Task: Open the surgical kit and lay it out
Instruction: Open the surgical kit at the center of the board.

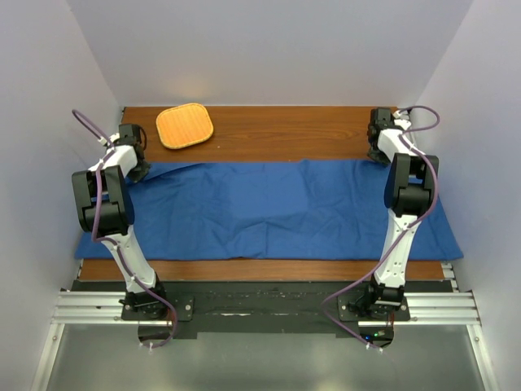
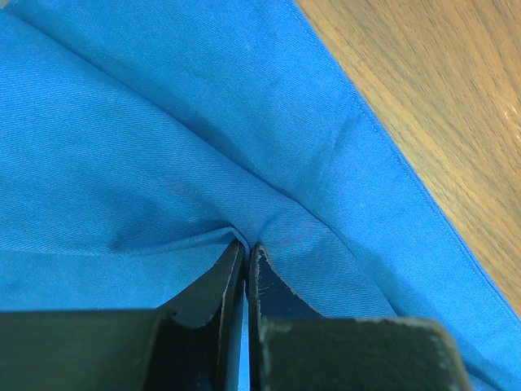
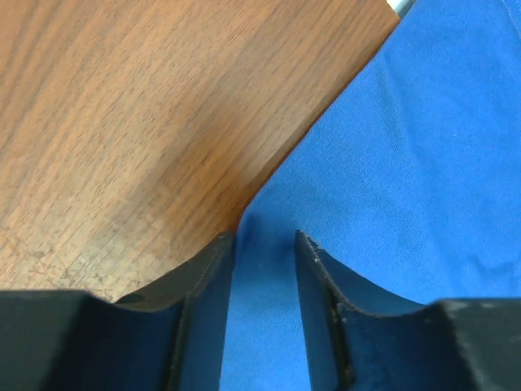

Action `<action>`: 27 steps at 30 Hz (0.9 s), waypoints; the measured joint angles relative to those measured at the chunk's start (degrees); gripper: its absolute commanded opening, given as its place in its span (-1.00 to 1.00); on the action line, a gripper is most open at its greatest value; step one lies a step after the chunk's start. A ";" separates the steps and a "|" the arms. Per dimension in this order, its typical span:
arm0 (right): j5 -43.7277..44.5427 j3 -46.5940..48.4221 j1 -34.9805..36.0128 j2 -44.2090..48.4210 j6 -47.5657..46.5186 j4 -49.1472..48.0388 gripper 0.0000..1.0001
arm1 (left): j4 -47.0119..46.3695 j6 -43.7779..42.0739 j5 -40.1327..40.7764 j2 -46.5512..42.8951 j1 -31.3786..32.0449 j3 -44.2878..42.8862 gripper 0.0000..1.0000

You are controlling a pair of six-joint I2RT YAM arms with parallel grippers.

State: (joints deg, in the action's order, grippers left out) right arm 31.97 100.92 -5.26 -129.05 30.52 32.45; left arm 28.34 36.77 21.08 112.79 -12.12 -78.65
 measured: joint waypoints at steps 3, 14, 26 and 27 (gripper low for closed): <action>0.11 0.13 0.00 0.00 -0.48 0.07 -0.59 | 0.00 -0.02 0.02 0.00 0.00 0.00 -0.90; 0.66 0.15 0.04 0.46 -2.51 0.70 -1.00 | 0.02 -0.42 0.04 0.00 0.02 0.00 -0.91; 1.16 -8.39 0.02 13.03 -2.34 0.83 -1.00 | 1.29 -0.44 0.22 -1.79 0.00 0.24 -0.92; 1.16 -10.21 0.00 14.56 -2.03 0.57 -1.00 | 1.38 -0.44 0.28 -2.29 0.00 0.33 -0.92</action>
State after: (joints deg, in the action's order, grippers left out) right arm 33.12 90.72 -5.26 -114.50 28.49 33.01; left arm 29.71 36.34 21.37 110.50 -12.12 -78.32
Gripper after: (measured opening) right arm 0.025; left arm 0.083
